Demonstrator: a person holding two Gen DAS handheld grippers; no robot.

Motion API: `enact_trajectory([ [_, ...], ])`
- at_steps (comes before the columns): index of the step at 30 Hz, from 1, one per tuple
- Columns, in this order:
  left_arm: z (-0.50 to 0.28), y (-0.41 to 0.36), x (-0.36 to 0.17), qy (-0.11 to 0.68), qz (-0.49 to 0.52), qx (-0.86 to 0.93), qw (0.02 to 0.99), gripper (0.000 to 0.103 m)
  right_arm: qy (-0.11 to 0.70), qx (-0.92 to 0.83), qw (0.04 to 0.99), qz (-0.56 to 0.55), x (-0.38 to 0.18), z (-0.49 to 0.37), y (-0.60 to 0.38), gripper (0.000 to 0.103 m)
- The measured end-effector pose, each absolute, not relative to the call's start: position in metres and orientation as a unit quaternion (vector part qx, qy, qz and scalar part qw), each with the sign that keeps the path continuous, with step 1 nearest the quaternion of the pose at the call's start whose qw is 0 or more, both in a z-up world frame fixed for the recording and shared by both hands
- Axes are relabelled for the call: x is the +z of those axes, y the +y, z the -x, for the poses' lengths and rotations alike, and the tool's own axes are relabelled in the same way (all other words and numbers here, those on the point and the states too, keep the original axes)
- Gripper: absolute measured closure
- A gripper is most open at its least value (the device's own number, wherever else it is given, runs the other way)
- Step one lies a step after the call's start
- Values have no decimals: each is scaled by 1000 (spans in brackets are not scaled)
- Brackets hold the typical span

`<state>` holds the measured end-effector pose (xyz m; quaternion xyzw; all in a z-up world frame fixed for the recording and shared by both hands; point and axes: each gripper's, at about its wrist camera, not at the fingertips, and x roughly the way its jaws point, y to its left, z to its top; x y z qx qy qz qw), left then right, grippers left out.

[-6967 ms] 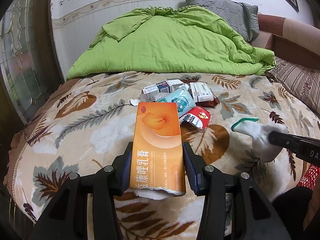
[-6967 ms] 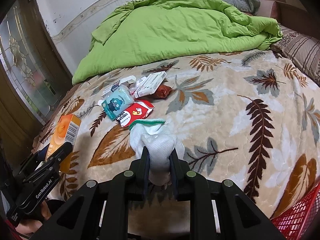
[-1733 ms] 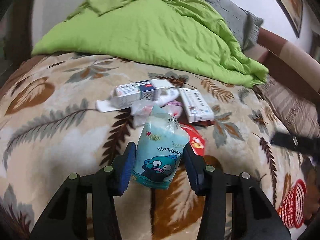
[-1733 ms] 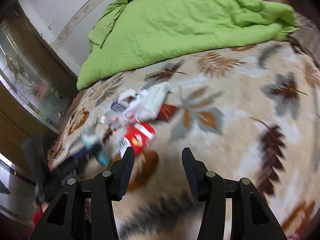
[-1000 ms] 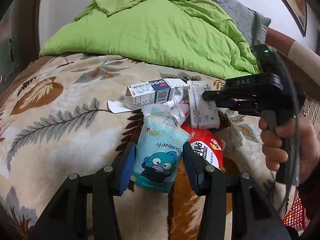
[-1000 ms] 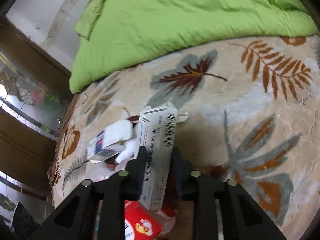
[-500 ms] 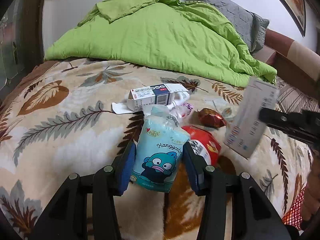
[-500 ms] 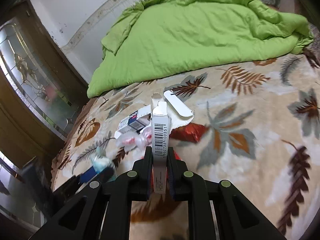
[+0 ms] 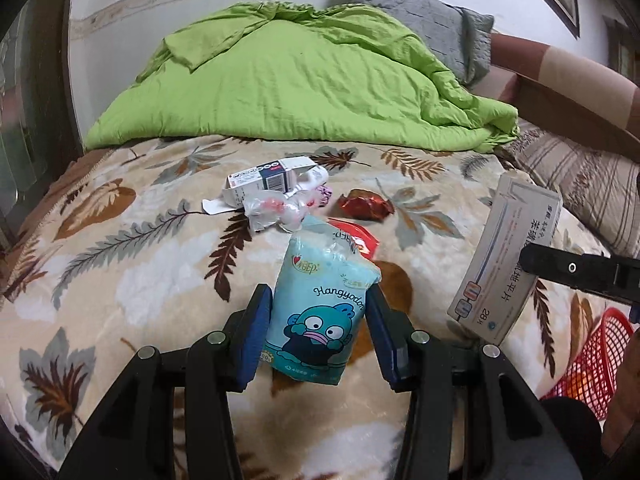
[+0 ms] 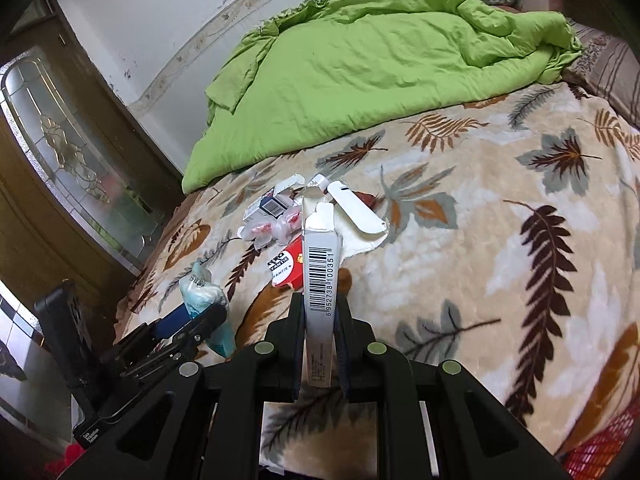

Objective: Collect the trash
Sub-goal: 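Carry the tissue pack and medicine box with both tools over the red wastebasket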

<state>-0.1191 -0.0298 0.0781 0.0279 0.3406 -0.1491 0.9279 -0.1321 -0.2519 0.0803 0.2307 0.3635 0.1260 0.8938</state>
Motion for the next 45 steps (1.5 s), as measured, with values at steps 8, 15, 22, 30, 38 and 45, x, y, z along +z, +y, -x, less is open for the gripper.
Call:
enact_trajectory([
  [8, 141, -45, 89, 326, -60, -153, 931, 57, 354, 132, 897, -231, 89, 150, -250, 88],
  [15, 148, -48, 94, 319, -70, -153, 933, 57, 352, 134, 897, -232, 92, 155, -248, 88],
  [22, 148, -48, 94, 319, -69, -153, 933, 57, 351, 136, 897, -230, 94, 158, -246, 88],
  [30, 151, -49, 96, 322, -64, -160, 931, 57, 352, 136, 897, -232, 95, 160, -245, 88],
  [38, 157, -57, 102, 320, -57, -186, 927, 57, 342, 130, 899, -240, 99, 171, -254, 88],
  [45, 167, -89, 112, 315, -66, -233, 918, 57, 329, 105, 902, -257, 105, 197, -286, 88],
])
